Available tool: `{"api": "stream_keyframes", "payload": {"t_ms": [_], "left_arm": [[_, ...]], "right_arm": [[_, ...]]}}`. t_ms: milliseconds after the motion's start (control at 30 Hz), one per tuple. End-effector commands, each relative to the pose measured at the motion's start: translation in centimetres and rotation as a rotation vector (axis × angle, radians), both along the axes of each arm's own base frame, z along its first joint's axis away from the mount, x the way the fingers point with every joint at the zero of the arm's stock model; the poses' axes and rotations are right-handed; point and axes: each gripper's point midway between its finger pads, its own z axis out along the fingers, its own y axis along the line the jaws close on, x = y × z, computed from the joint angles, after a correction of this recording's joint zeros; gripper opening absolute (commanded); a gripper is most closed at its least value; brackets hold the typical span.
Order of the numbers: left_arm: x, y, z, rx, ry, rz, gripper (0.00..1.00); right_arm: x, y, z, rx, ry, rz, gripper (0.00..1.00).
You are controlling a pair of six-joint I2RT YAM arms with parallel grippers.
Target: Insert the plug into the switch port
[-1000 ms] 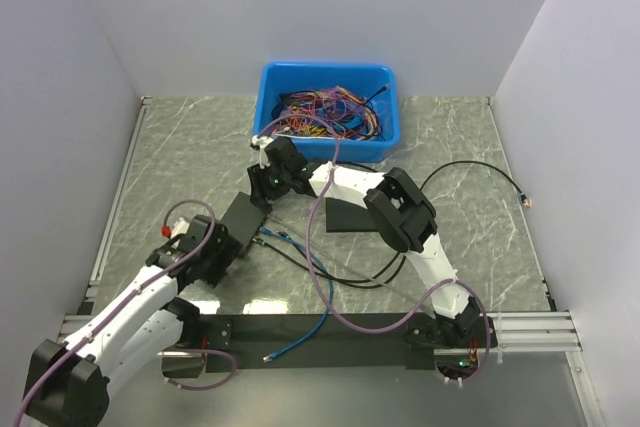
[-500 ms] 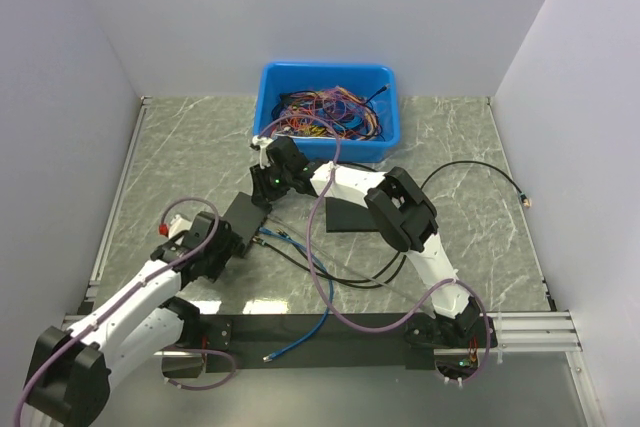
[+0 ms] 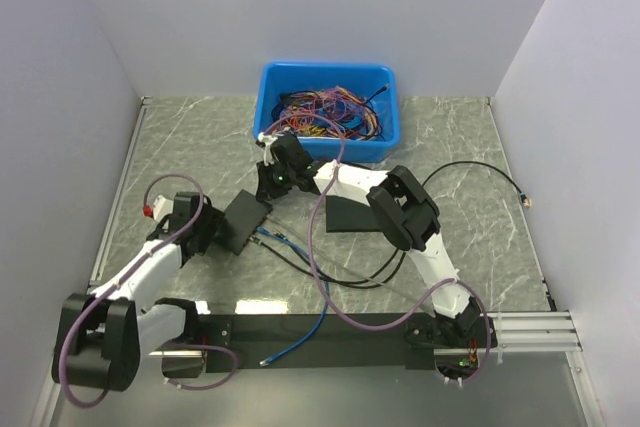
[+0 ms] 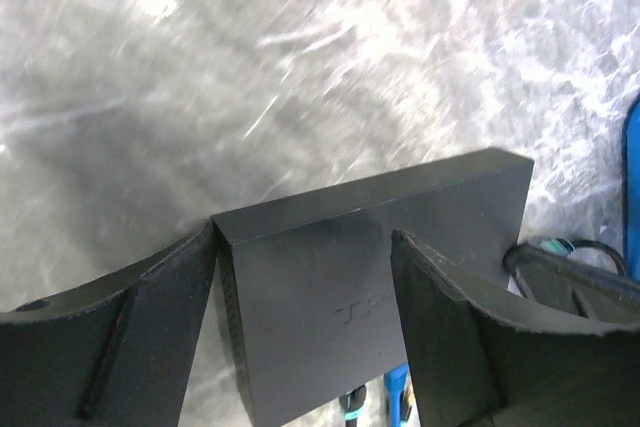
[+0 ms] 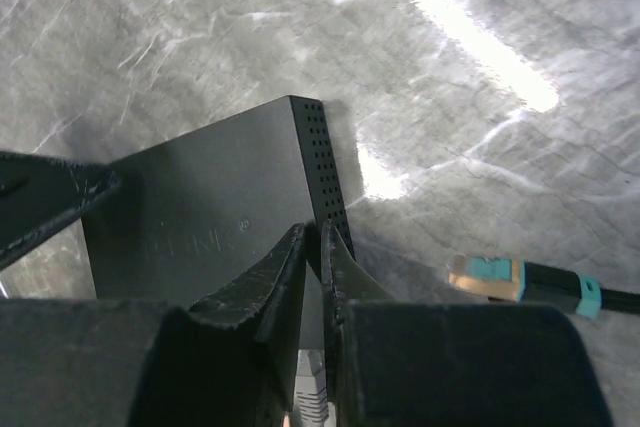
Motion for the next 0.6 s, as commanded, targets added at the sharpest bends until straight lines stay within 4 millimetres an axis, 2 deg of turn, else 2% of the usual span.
{"api": "stream_keyframes", "payload": {"t_ms": [0, 67, 167, 233, 333, 433, 533, 567], "left_arm": [[3.3, -2.7, 2.1, -0.088, -0.115, -0.110, 0.74], [3.9, -3.2, 2.3, -0.106, -0.134, -0.124, 0.74], [4.6, -2.7, 2.6, -0.071, -0.141, -0.119, 0.74], [5.8, -2.2, 3.3, -0.042, -0.150, -0.124, 0.74], [7.9, -1.7, 4.3, -0.018, -0.151, -0.137, 0.74], [10.0, -0.8, 4.4, -0.014, -0.139, -0.135, 0.74], [11.9, 0.3, 4.3, -0.021, -0.118, -0.144, 0.72], [12.7, 0.0, 4.3, -0.027, -0.118, -0.162, 0.71]], "right_arm": [[-5.6, -0.1, -1.9, -0.065, 0.166, 0.071, 0.16], [-6.3, 0.2, -1.8, -0.068, 0.180, 0.073, 0.16], [-7.2, 1.0, -1.5, -0.039, 0.217, 0.088, 0.16], [-7.9, 2.2, -0.7, 0.002, 0.245, 0.111, 0.17], [-8.8, 3.8, -0.6, 0.019, 0.276, 0.140, 0.17], [-9.2, 5.6, 0.5, 0.040, 0.281, 0.169, 0.17], [-8.2, 6.8, 1.6, 0.044, 0.268, 0.155, 0.18], [-8.2, 6.8, 1.1, 0.041, 0.281, 0.160, 0.18]]}}
